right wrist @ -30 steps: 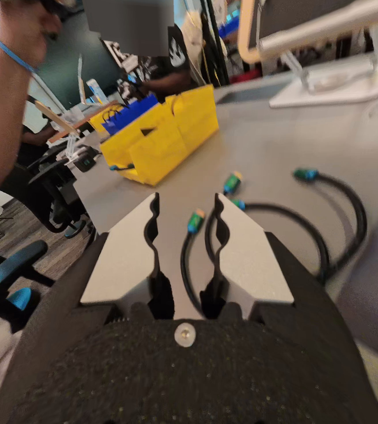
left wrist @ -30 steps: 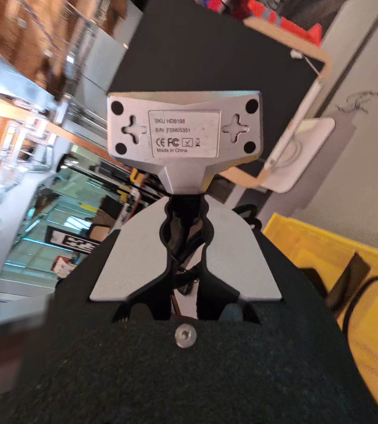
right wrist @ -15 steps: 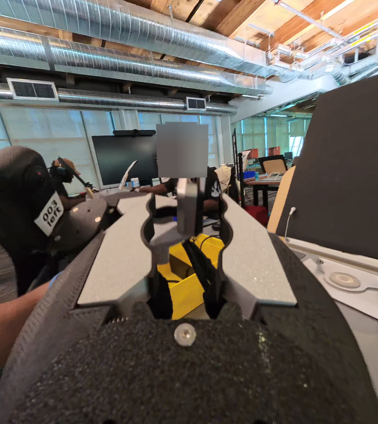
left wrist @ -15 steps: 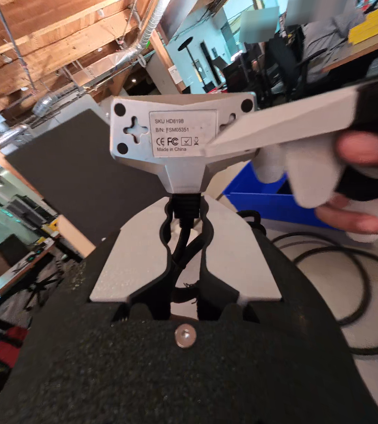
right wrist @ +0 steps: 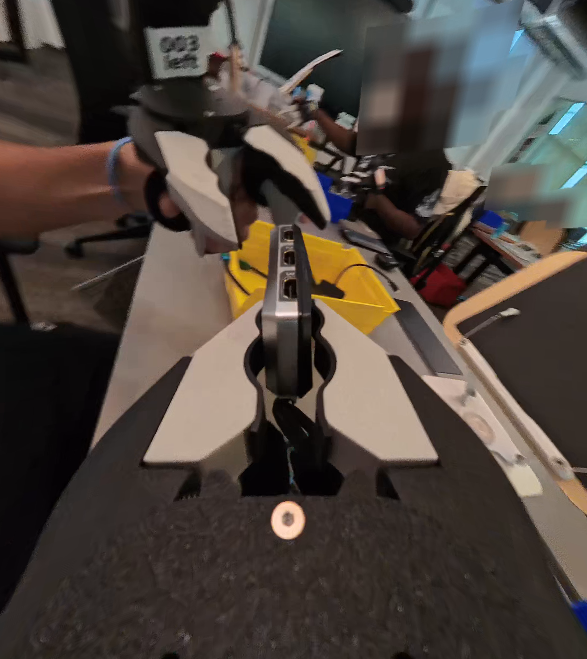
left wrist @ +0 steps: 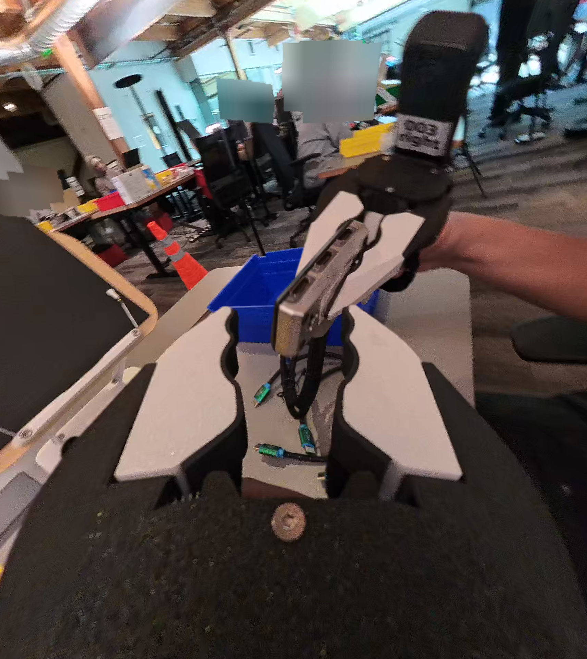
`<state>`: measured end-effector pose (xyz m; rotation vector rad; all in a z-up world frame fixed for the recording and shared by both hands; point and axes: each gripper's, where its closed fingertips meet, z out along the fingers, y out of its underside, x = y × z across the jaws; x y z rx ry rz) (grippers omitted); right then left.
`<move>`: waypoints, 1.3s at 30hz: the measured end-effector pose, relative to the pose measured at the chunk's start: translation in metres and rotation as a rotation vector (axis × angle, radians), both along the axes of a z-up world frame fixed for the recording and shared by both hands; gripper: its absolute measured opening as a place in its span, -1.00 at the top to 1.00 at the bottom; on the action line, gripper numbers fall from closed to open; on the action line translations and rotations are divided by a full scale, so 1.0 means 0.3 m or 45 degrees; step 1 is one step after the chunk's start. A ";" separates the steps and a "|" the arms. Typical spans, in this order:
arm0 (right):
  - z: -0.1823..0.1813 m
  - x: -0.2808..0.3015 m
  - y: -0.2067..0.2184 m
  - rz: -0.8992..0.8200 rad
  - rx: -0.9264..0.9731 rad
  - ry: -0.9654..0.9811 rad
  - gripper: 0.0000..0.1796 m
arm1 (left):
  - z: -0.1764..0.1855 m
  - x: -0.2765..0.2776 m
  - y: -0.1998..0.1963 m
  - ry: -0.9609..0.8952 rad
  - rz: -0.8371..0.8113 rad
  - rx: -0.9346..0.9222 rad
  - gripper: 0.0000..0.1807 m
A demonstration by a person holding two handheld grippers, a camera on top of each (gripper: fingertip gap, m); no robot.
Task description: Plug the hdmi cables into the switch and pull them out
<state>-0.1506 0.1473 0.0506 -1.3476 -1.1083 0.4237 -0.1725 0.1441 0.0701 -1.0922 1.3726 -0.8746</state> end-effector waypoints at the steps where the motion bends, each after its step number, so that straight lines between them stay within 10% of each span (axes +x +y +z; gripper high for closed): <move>1: -0.009 -0.020 -0.025 0.059 -0.015 -0.031 0.77 | -0.004 -0.005 -0.027 0.018 -0.054 0.011 0.41; 9: -0.016 -0.144 -0.118 0.279 -0.063 -0.020 0.76 | -0.046 -0.012 -0.138 0.119 -0.252 0.106 0.77; 28: -0.083 -0.102 -0.102 0.233 -0.092 -0.176 0.77 | -0.075 0.014 -0.149 0.100 -0.281 0.155 0.76; 39: -0.049 -0.017 0.013 -0.086 -0.014 -0.032 0.73 | -0.035 0.001 -0.010 0.067 0.076 0.402 0.75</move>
